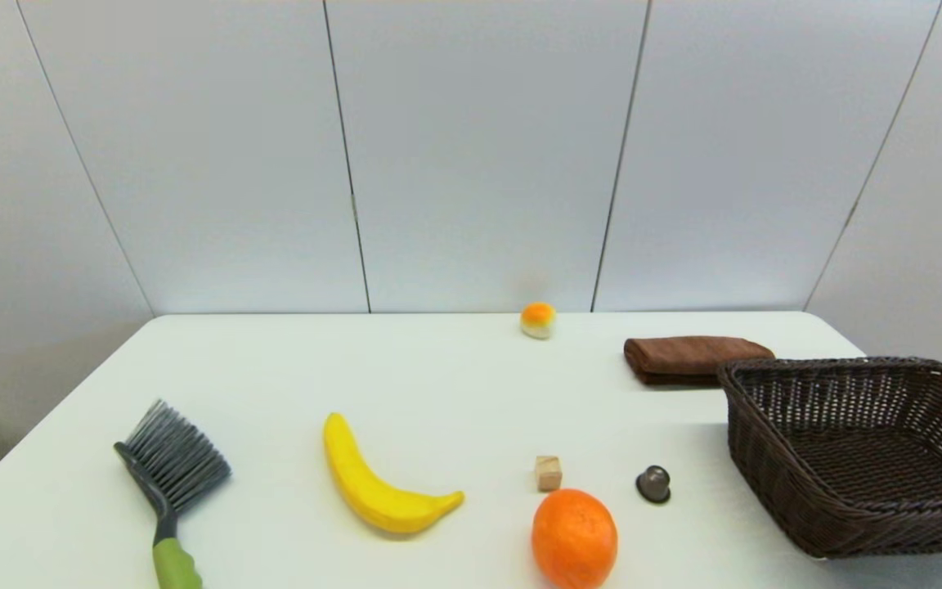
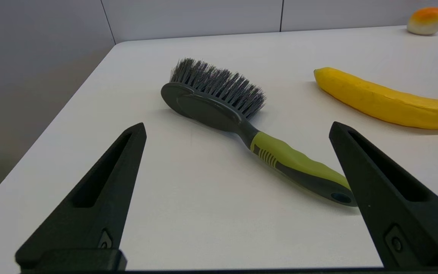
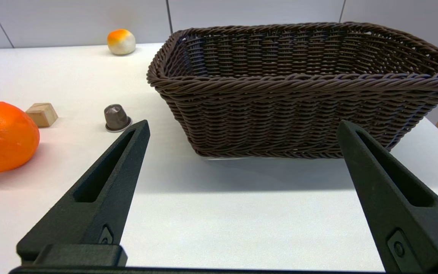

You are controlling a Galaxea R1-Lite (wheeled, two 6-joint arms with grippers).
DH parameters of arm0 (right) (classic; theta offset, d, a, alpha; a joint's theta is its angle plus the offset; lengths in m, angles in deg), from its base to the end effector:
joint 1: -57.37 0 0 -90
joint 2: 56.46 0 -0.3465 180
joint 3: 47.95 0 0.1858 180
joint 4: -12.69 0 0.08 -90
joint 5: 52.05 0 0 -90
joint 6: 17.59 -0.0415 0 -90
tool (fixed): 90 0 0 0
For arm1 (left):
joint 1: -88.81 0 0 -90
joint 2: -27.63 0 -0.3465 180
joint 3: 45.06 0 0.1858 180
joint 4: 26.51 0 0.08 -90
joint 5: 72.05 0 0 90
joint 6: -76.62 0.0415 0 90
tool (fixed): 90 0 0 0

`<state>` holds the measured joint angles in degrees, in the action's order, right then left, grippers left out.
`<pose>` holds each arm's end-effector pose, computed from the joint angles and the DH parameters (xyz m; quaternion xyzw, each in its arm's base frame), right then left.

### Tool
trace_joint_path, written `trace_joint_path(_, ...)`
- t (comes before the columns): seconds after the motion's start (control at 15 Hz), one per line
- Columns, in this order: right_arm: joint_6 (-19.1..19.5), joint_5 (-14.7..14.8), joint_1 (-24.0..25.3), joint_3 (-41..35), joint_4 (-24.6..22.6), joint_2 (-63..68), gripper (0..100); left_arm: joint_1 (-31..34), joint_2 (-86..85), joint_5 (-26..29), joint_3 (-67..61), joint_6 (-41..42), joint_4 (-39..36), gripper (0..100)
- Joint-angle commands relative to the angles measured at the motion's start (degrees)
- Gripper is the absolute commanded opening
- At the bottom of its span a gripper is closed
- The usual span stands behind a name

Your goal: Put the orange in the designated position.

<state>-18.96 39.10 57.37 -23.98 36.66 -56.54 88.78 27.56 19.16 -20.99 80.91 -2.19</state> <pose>-0.0553 -0.0008 0.0754 0.0120 -0.0008 -0.0100 0.9999 -0.0555 -0.0008 0.0752 0.0374 0.0012 -0.0109 0.9992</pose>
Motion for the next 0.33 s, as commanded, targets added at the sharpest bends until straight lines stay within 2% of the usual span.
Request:
trace_joint_path(0.07, 0.05, 0.00, 0.00, 0.00, -0.09, 0.07, 100, 0.02, 0.07, 0.02, -0.01, 0.02, 0.00, 100)
trace_joint_path(0.33, 0.05, 0.00, 0.00, 0.00, -0.09, 0.07, 100, 0.02, 0.07, 0.02, -0.01, 0.02, 0.00, 100)
